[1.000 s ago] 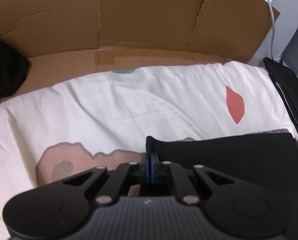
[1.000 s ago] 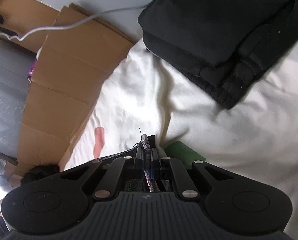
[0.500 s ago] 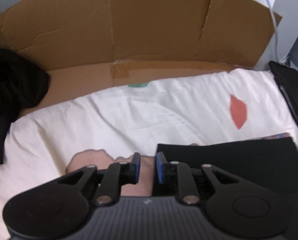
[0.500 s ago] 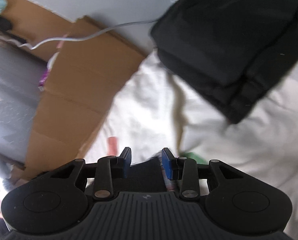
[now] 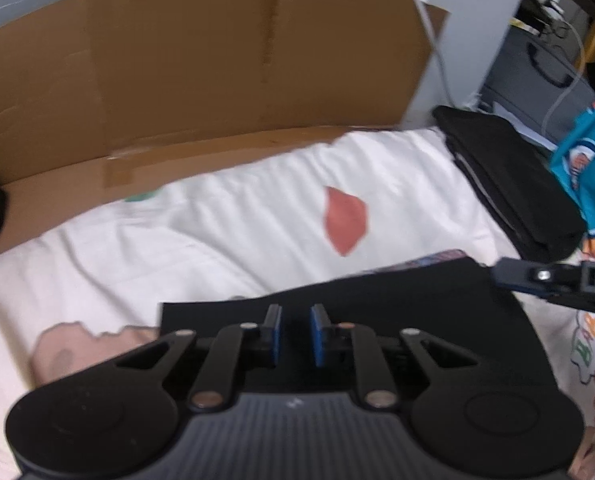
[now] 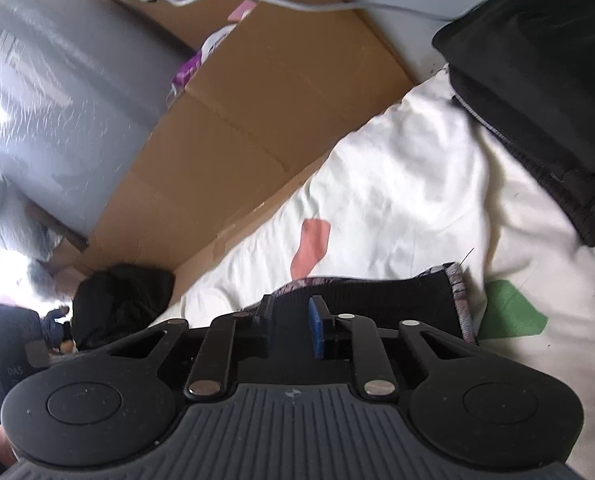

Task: Fold clothes

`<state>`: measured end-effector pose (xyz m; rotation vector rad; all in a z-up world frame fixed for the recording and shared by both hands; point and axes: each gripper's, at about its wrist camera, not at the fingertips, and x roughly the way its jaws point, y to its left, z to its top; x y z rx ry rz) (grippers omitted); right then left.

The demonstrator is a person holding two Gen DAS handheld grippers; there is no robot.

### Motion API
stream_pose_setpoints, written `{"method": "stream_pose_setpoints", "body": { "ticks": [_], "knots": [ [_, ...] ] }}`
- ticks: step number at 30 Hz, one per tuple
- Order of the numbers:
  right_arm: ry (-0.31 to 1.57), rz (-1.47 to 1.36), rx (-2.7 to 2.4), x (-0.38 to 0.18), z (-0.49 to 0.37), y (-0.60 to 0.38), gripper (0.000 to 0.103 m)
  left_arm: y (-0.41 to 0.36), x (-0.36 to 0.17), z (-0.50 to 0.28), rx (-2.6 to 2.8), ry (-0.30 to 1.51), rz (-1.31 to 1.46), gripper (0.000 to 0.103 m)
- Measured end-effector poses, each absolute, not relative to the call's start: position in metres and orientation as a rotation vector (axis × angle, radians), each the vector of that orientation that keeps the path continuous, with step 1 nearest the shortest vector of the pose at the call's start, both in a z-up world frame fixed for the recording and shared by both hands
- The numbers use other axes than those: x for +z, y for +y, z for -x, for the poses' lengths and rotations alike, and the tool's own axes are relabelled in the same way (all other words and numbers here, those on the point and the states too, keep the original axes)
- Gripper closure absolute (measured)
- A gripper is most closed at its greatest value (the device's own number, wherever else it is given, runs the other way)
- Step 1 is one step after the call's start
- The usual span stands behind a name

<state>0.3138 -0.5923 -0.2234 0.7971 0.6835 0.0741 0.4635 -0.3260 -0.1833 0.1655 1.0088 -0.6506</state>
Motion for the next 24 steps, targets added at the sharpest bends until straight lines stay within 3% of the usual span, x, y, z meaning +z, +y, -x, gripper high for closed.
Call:
{"method": "stream_pose_setpoints", "body": {
  "ticks": [6,12,24],
  "knots": [
    [0.714,-0.713,0.07,-0.227,-0.319,-0.577,0.093,-0.344,-0.194,-0.447,-0.737,0.976,-0.199,0.089],
    [0.738,-0.703,0.042,-0.239,-0.322,-0.577,0.091,-0.349,-0.213,-0.447,-0.749,0.956,-0.198,0.09],
    [0.773,-0.683,0.011,-0.255,-0.329,-0.572,0.099,-0.353,-0.222,-0.449,-0.774,0.923,-0.217,0.091]
  ]
}}
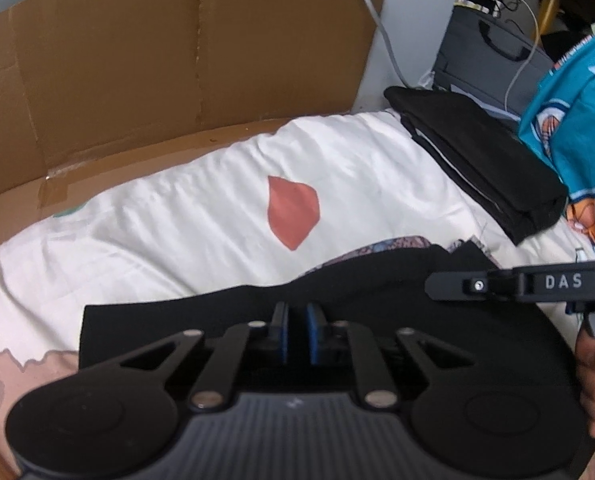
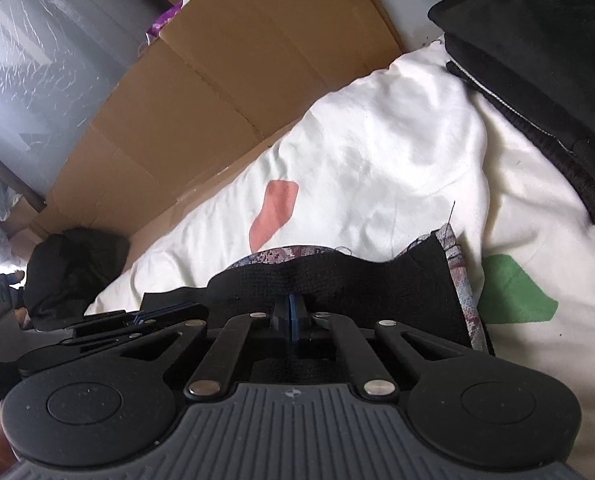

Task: Fold clothes

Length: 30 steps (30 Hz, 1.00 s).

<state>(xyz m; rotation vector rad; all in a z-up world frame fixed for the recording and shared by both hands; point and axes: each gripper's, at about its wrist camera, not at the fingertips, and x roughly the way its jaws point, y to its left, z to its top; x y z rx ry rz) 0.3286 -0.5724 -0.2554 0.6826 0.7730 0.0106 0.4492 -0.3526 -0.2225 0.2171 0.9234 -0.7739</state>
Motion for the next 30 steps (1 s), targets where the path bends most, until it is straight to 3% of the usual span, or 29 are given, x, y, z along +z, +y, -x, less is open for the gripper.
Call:
{"method": "stream_pose_setpoints", "body": {
  "ticks": [11,30],
  "knots": [
    [0.704,-0.762,0.026,-0.248,-0.328,-0.576,0.099,-0.373,-0.192,-0.426,-0.851,0.847,-0.299,0.096],
    [0.743,-0.693,0.01,-0.263,-0.342,-0.564,0.099,-0.392,-0.23,-0.425,-0.867,0.877,-0.207,0.095]
  ]
}}
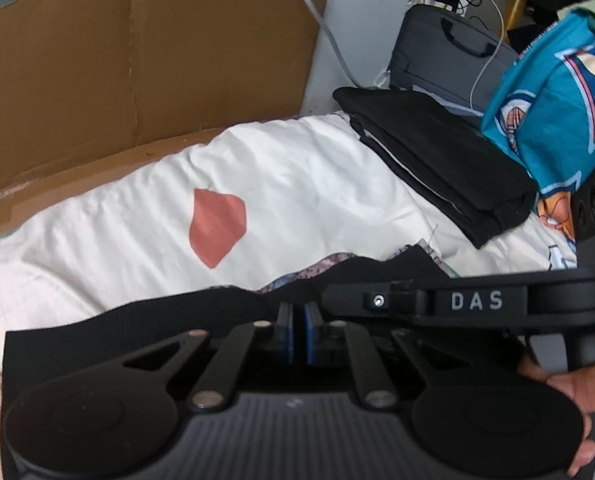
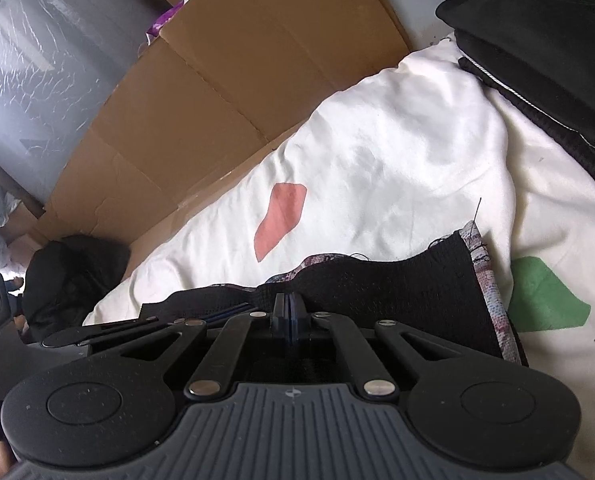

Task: Fold clothes

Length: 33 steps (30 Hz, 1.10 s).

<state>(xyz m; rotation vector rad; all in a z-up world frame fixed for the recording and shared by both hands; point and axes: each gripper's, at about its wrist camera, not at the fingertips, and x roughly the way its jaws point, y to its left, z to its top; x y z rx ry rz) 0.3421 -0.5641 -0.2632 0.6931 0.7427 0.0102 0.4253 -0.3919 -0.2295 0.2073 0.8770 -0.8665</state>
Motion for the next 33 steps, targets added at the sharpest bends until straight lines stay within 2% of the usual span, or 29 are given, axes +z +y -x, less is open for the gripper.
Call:
{"method": "stream_pose_setpoints", "body": {
  "ticks": [7,12,17,20,23,27,33],
  "knots": [
    [0.729,-0.76,0.012,-0.253,-0.34,-0.571,0.098,-0.398,-0.214,-0.422,-0.862,0.874,-0.243,0.096],
    [0.664,-0.712,0.022,-0.225,-0.331,-0.571,0.099,-0.389,-0.192,-0.414,-0.891,0.877,-0.267,0.095],
    [0.618,-0.693,0.037,-0.204,-0.307,-0.571,0.095,-0.369,-0.154,-0.416,-0.881,0.946,-0.355,0.094],
    [0.609,-0.674,0.014,-0.195,-0.286,-0.569,0.085,-0.353,-0.131,-0.414,-0.837,0.96,-0.369,0.094],
    [0.59,-0.663,-0.016,-0.188,-0.265,-0.569,0.084,-0.336,-0.113,-0.406,-0.791,0.977,-0.353,0.094],
    [0.579,-0.643,-0.044,-0.188,-0.234,-0.565,0.084,-0.321,-0.103,-0.382,-0.763,0.981,-0.402,0.094],
    [0.634,-0.553,-0.1,-0.195,-0.209,-0.557,0.084,-0.293,-0.111,-0.361,-0.723,0.952,-0.32,0.094]
  ]
}}
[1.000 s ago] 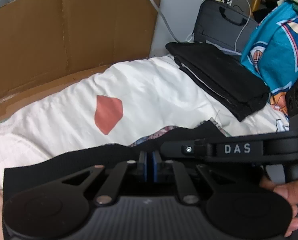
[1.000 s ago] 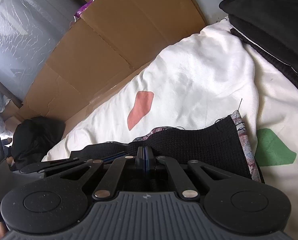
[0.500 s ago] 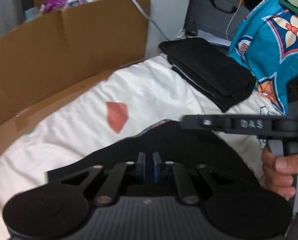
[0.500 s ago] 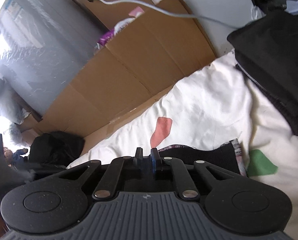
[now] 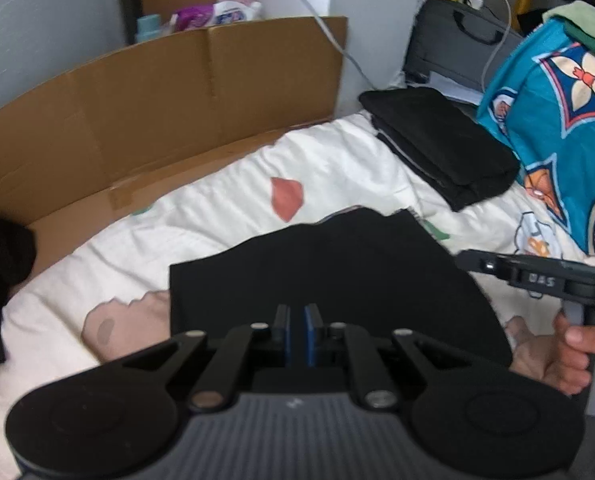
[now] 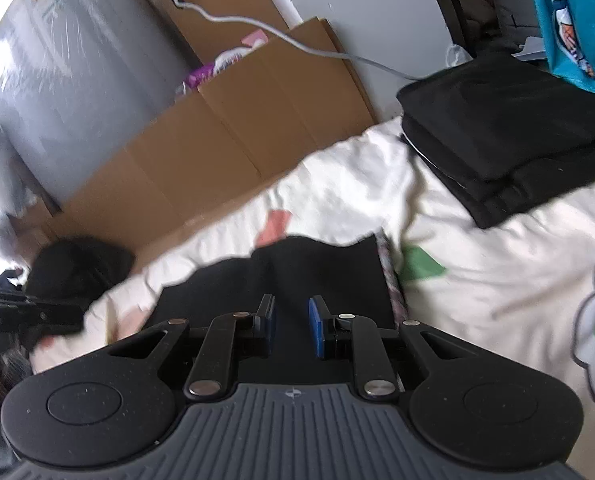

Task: Fold clothes

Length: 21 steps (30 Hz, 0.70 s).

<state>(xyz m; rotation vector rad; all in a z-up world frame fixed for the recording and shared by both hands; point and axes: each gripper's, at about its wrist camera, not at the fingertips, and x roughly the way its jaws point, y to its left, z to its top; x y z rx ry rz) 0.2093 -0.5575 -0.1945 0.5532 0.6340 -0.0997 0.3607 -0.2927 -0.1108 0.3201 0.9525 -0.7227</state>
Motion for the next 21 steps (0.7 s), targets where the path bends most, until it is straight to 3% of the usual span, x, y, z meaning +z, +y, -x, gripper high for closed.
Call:
{"method": "stream_pose_setpoints", "body": {
  "ticks": [12,21],
  "knots": [
    [0.656,-0.387,-0.106,-0.201,-0.236,-0.543,0.084,-0.249,-0.172,-0.337,-0.689,0.998,-0.293,0.094],
    [0.809,-0.308,-0.138,-0.228,-0.263,-0.536,0.081,-0.208,-0.209,-0.326,-0.664,1.097,-0.32,0.094]
  ]
}}
